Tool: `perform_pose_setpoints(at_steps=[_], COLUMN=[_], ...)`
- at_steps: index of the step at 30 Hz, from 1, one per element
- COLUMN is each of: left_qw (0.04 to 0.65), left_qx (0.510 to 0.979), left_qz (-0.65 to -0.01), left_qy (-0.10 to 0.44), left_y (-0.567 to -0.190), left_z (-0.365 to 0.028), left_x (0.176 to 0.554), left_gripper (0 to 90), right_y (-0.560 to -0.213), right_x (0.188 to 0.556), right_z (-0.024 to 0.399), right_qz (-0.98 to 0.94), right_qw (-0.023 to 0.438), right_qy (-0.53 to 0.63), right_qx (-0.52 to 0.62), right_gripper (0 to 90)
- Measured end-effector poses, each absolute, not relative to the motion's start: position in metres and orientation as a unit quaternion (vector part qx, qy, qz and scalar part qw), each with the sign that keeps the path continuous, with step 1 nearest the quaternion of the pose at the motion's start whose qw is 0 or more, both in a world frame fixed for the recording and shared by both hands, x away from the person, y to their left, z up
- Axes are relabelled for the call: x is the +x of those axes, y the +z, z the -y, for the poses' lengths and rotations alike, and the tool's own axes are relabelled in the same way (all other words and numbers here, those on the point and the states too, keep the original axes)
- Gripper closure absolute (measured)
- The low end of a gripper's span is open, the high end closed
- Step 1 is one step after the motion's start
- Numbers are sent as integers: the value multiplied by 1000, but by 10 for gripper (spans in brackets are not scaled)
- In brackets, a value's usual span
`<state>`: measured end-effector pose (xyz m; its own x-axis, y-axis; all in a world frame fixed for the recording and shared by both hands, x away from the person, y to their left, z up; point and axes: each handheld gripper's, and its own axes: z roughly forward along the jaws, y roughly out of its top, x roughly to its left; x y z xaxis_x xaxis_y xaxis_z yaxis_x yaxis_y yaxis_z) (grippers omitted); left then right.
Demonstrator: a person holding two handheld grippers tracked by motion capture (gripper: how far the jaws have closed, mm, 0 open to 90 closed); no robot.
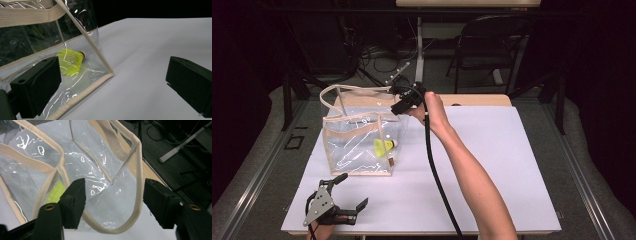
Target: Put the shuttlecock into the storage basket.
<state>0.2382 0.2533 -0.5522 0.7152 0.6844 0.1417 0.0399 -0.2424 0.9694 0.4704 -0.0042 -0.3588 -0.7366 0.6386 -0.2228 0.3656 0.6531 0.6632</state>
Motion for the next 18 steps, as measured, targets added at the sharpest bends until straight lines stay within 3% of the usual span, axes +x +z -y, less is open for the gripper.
perform_pose_setpoints(at_steps=[7, 18], left_qw=[562, 562], left_qx=[737, 735], left_qz=[-245, -248], left_qy=[285, 285], left_y=[-552, -553], left_z=[-252, -254], left_x=[239, 238], left_gripper=[2, 2], right_y=[-360, -362], right_x=[461, 447], right_z=[15, 28], right_qz=[-880, -879], right_qw=[214, 210], right_qy=[314, 328], right_qx=[284, 274], right_gripper=[156, 100])
